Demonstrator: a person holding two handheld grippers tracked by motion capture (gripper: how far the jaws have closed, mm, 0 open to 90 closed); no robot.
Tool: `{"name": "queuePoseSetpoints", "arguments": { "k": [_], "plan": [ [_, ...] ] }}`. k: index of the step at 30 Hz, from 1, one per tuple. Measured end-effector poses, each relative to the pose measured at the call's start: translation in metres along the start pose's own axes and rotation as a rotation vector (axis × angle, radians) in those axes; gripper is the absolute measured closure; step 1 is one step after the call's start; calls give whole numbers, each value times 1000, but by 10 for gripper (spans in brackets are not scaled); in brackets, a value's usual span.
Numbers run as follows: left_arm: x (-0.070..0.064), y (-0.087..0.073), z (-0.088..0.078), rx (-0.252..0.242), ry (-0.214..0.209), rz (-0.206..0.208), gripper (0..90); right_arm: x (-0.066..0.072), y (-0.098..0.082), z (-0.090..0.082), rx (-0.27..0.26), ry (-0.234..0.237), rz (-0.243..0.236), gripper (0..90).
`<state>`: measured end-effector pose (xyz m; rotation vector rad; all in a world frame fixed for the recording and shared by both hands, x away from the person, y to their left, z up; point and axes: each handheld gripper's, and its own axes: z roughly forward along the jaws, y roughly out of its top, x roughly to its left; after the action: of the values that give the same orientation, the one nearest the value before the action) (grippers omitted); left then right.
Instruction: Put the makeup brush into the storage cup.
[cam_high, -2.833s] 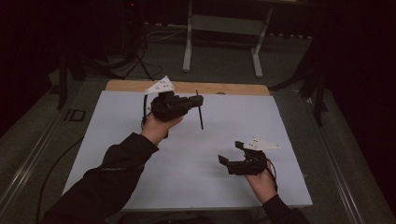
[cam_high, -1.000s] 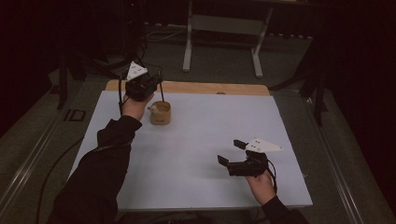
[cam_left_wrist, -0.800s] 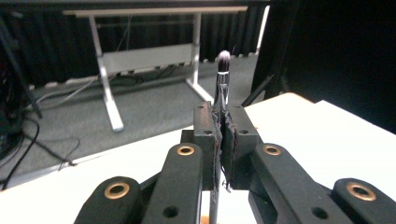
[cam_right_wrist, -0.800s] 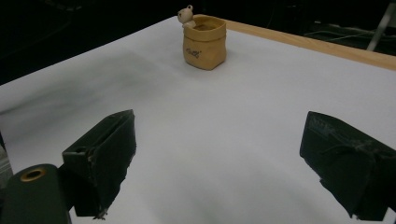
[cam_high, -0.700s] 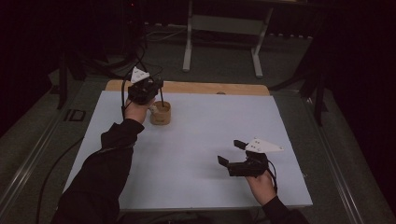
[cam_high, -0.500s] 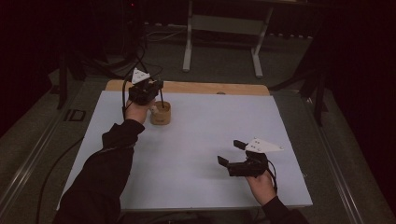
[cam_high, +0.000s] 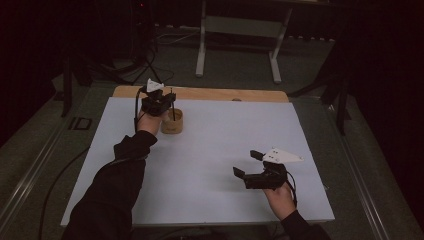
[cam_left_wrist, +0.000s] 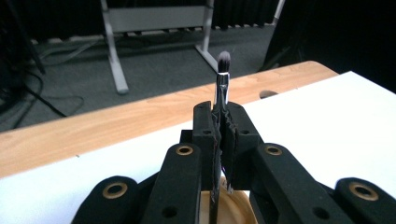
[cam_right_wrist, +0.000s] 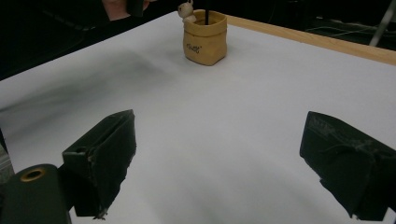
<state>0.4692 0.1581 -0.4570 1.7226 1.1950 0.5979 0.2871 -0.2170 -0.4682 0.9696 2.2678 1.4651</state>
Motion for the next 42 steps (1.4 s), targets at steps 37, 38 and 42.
{"name": "queuePoseSetpoints", "arguments": {
  "k": [37, 38, 42],
  "plan": [
    [-30, -17, -127, -42, -325, 79, 0, -6, 1, -6, -28, -33, 9, 105],
    [-31, -21, -130, -44, -326, 93, 0, -6, 1, -5, -23, -34, 10, 105],
    [-35, -37, -141, -46, -357, 123, 0, -7, 1, -4, -25, -33, 6, 105]
  ]
}}
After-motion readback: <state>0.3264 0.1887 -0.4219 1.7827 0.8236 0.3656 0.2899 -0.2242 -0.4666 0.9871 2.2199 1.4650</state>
